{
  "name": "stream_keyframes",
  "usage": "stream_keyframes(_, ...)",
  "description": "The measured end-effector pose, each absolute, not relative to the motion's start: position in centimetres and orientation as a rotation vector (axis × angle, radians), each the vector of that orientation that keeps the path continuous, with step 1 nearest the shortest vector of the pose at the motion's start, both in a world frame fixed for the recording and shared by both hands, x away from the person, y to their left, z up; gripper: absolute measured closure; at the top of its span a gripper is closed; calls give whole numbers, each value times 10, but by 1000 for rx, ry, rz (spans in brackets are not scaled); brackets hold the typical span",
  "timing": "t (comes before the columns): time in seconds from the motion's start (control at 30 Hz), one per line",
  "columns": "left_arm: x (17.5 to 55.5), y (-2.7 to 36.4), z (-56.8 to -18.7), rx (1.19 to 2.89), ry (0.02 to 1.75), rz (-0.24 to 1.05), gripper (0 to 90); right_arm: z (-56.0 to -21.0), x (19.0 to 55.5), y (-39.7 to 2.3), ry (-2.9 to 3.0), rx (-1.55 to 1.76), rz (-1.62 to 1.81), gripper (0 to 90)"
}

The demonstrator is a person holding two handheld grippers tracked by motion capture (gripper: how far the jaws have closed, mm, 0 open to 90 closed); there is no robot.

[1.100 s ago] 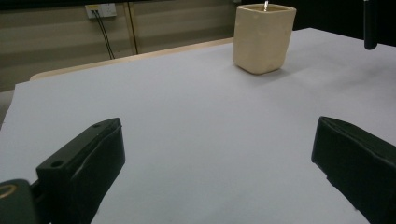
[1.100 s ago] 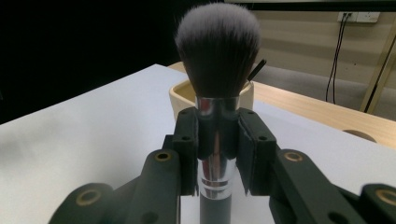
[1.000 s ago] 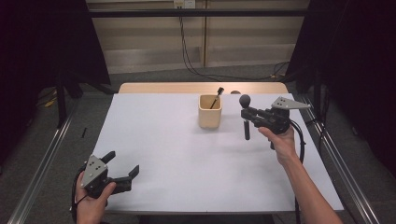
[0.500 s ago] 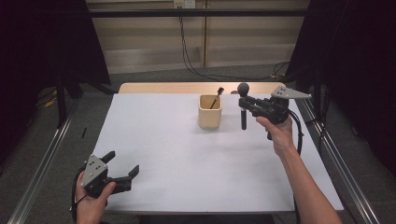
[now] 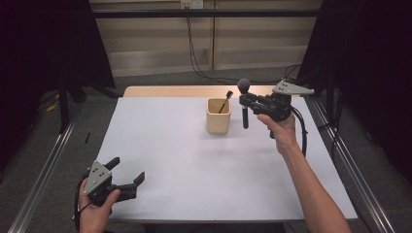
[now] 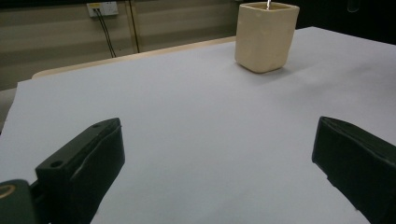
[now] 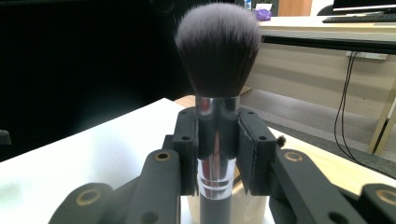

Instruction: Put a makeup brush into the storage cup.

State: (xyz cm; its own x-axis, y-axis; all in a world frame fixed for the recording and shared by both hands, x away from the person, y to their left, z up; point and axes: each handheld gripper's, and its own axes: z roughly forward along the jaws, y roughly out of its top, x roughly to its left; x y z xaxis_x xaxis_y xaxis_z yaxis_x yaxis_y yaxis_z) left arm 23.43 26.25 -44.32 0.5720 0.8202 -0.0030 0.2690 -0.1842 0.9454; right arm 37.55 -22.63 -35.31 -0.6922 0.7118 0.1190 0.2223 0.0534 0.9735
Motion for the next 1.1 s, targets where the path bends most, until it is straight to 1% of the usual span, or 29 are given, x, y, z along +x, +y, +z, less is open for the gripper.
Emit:
stream_keyframes(0.2,234,263,-443,1732,906,646,24,-354,379,-215,1951,921,1683,714)
stream_keyframes(0.5,234,263,-443,1736,905,646,25,-343,388,-209,1921,919,1678,714)
stream_keyframes(1.1,234,263,-443,1730,908,640,25,-330,409,-195,1899,951,1652,714)
